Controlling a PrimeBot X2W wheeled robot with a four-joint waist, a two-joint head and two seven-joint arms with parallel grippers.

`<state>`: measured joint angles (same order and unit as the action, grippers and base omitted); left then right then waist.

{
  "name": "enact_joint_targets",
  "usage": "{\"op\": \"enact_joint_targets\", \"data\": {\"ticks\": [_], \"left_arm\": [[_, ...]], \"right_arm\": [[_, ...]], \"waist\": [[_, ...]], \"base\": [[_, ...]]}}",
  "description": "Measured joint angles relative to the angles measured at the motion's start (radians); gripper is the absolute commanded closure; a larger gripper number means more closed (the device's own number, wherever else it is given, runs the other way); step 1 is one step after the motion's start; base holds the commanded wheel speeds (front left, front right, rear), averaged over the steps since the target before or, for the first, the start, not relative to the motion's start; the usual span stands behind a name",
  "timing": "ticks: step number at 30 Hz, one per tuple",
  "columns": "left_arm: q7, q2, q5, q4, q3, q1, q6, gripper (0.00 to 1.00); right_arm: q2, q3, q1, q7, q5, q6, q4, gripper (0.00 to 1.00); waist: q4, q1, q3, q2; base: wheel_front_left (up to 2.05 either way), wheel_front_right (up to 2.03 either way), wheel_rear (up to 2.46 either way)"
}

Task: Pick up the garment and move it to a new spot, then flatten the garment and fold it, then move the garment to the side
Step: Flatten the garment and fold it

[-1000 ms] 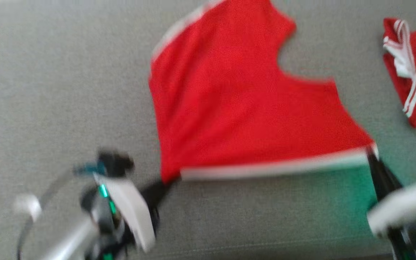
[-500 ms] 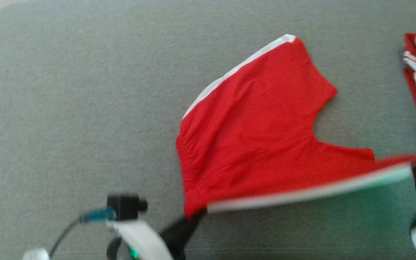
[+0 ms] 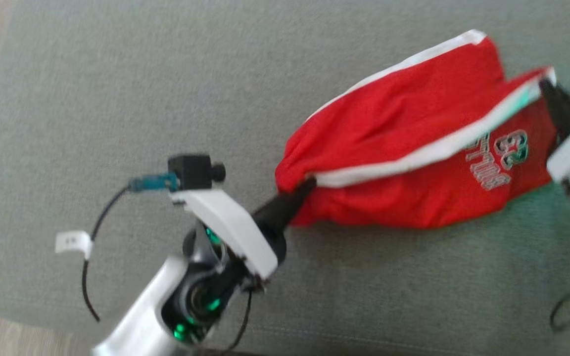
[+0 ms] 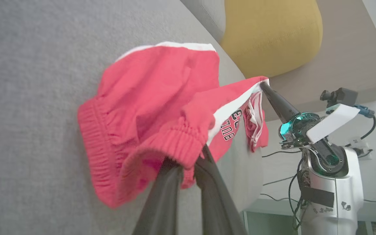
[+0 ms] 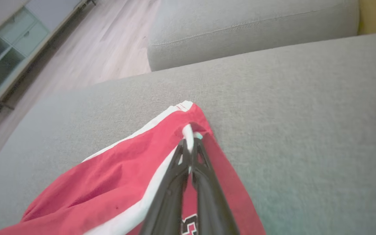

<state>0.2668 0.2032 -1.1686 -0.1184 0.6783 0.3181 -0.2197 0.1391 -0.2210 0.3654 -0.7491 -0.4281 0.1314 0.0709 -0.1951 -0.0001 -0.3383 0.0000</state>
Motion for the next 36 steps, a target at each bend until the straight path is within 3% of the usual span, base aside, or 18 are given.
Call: {"op": "enact_joint_targets", "data": {"ticks": [5,13,27,28,29,30,31,32,36], "left_arm": [[-0.004,-0.035,-0.007,0.043,-0.016,0.058,0.001,1.00],[-0.004,-0.085,-0.014,0.103,-0.023,0.131,0.018,1.00],[-0.041,-0.112,-0.029,0.230,-0.068,0.179,0.017,1.00],[-0.046,-0.112,-0.024,0.237,-0.068,0.180,0.017,0.91],[-0.050,-0.112,-0.016,0.245,-0.066,0.180,0.017,0.78],[-0.050,-0.111,-0.010,0.250,-0.064,0.180,0.018,0.60],[-0.053,-0.111,-0.010,0.252,-0.063,0.180,0.019,0.07],[-0.059,-0.110,-0.004,0.252,-0.060,0.180,0.019,0.00],[-0.094,-0.094,0.046,0.247,-0.042,0.179,0.038,0.00]], "right_arm": [[0.070,0.050,0.156,-0.056,0.024,0.000,-0.098,1.00],[0.121,0.085,0.264,-0.059,0.025,0.000,-0.223,1.00],[0.130,0.153,0.367,0.048,0.022,0.000,-0.380,1.00],[0.130,0.153,0.367,0.057,0.018,0.000,-0.392,1.00],[0.130,0.153,0.367,0.066,0.015,0.000,-0.404,0.59],[0.131,0.158,0.367,0.068,0.015,0.000,-0.411,0.00],[0.133,0.167,0.367,0.068,0.014,0.000,-0.415,0.00],[0.137,0.179,0.367,0.066,0.014,0.000,-0.420,0.00],[0.198,0.252,0.364,0.051,0.008,0.000,-0.405,0.00]], "waist": [[-0.033,0.0003,-0.052,0.0000],[-0.088,0.0002,-0.089,0.0000],[-0.109,0.0001,-0.111,0.0000],[-0.110,0.0001,-0.111,0.0000],[-0.111,0.0001,-0.111,0.0000],[-0.111,0.0001,-0.111,0.0000],[-0.111,0.0001,-0.111,0.0000],[-0.110,0.0001,-0.110,0.0000],[-0.103,0.0001,-0.098,0.0000]], "base": [[0.00,0.00,0.00],[0.00,0.00,0.00],[0.00,0.00,0.00],[0.00,0.00,0.00],[0.00,0.00,0.00],[0.00,0.00,0.00],[0.00,0.00,0.00],[0.00,0.00,0.00],[0.00,0.00,0.00]]}}
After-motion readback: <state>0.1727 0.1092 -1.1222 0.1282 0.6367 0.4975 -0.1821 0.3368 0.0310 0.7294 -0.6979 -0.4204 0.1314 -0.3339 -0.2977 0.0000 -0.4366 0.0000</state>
